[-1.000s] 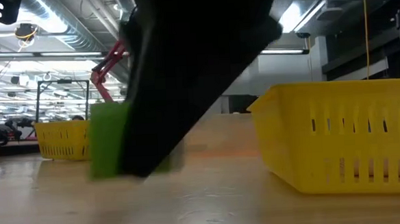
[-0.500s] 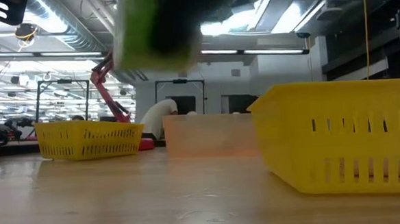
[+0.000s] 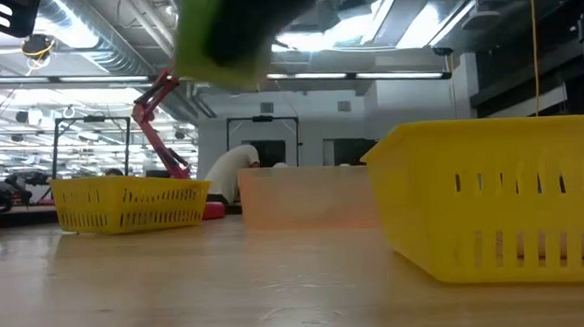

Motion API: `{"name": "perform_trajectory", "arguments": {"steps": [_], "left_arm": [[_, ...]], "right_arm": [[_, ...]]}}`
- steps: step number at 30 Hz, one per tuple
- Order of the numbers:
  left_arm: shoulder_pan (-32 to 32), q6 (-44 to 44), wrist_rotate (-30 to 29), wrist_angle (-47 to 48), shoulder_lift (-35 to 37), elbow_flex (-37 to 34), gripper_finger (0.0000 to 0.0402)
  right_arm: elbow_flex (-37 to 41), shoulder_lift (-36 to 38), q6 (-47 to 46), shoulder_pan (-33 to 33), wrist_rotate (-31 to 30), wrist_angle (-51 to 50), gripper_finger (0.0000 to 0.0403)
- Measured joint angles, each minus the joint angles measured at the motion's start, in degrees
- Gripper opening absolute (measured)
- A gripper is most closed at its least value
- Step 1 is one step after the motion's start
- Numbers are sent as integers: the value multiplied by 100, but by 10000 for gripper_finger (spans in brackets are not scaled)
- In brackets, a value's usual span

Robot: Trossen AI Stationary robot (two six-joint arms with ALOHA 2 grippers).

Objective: Pick and place items into bin
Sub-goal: Put the green charger adapter into the right yellow bin

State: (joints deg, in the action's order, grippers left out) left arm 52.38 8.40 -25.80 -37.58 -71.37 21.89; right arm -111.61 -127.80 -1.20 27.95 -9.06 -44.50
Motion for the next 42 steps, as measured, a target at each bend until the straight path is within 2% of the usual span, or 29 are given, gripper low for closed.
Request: {"name": "perform_trajectory", "arguments": {"steps": [5,13,27,31,36,42], "left_arm": [[3,54,2,25,0,0,3],[7,46,38,22,0,0,3],[2,35,-22,131,0,0,2],[2,36,-140,133,0,0,4],[0,28,-738,133,0,0,3],[-4,-117,-1319,135,0,0,5]], "right_arm": [[580,404,-11,1,-121,992,123],[2344,1414,-176,-5,-246,2650,123],[4779,3042,-795,85,-503,4253,123],[5205,3352,-1033,200,-720,4288,123],[5513,3789,-1211,420,-1043,4245,123],[5656,4135,-1857,598,-1417,3571,123]]}}
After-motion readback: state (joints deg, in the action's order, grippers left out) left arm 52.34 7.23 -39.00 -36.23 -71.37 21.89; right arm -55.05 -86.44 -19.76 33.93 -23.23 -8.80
